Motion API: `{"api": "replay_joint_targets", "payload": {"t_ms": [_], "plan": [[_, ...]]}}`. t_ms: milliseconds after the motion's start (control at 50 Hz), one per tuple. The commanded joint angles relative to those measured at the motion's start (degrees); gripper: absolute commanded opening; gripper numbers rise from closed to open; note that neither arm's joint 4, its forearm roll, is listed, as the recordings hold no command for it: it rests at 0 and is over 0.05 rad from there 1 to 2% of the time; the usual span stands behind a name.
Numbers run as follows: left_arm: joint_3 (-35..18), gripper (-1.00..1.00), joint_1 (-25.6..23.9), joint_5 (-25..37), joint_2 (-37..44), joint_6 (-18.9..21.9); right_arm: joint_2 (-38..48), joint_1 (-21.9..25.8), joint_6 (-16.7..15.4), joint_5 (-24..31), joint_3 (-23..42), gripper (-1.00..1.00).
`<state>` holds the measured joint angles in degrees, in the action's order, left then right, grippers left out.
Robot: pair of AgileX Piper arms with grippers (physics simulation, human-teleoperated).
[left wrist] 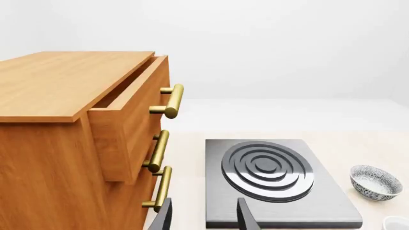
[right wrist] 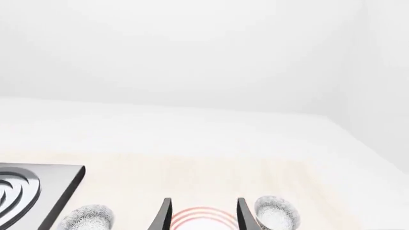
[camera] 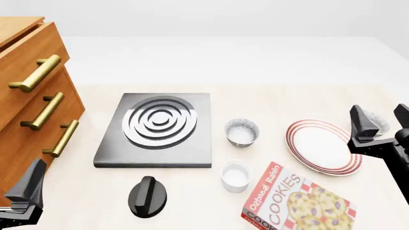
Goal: Pick the akita bowl next to the plate and place it on the plate.
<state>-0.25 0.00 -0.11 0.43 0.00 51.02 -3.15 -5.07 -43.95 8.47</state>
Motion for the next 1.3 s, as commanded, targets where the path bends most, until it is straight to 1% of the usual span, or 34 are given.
{"api": "replay_joint_targets", "payload": {"t_ms": [20,380,800,1300], "plan": [[0.00,1.00,0.00,0.00,0.00,0.00,4.87,-0.64,-0.70,-3.40,1.14,1.00],[0.00,1.00,0.00,0.00,0.00,0.00,10.64,-2.17,-1.34,-6.63,3.10,1.00],[0.00,1.00,0.00,0.00,0.00,0.00,19.37,-4.79,-2.19,-11.33,6.11,1.00],[0.00,1.00,0.00,0.00,0.00,0.00,24.34,-7.29,-2.72,-11.59,9.80,1.00]]}}
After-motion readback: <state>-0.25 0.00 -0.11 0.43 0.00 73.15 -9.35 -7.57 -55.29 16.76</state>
